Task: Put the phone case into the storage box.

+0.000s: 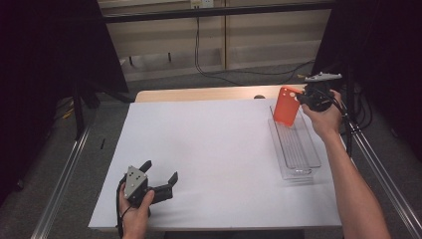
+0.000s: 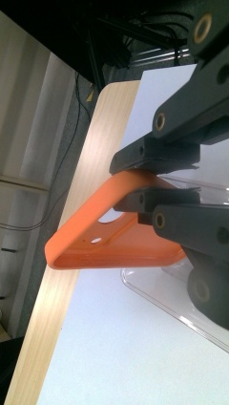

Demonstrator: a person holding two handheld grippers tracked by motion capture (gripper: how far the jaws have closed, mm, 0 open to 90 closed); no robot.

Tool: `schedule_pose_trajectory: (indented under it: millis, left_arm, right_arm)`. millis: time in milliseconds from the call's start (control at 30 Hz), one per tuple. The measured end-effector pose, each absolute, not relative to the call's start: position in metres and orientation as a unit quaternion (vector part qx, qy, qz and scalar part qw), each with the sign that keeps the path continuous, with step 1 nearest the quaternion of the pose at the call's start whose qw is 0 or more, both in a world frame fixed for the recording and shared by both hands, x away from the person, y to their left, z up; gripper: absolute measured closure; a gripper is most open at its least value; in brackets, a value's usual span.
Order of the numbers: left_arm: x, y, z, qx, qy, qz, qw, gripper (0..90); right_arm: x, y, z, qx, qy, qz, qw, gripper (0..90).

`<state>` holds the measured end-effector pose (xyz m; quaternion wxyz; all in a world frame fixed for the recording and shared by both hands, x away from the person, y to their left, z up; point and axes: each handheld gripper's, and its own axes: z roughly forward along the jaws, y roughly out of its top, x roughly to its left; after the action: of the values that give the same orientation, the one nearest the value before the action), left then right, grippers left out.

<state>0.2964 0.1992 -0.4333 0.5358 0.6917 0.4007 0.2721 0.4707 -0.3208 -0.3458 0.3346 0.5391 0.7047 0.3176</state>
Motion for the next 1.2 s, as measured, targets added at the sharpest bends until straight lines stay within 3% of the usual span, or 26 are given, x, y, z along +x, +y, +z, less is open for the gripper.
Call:
schedule_pose_trajectory:
  millis: [1200]
  left_arm:
    - [0.298, 0.197, -0.435, 0.7, 0.397, 0.27, 0.529, 2.0]
  right_arm:
    - [0.495, -0.319, -0.352, 0.539, 0.705, 0.321, 0.331, 80.1]
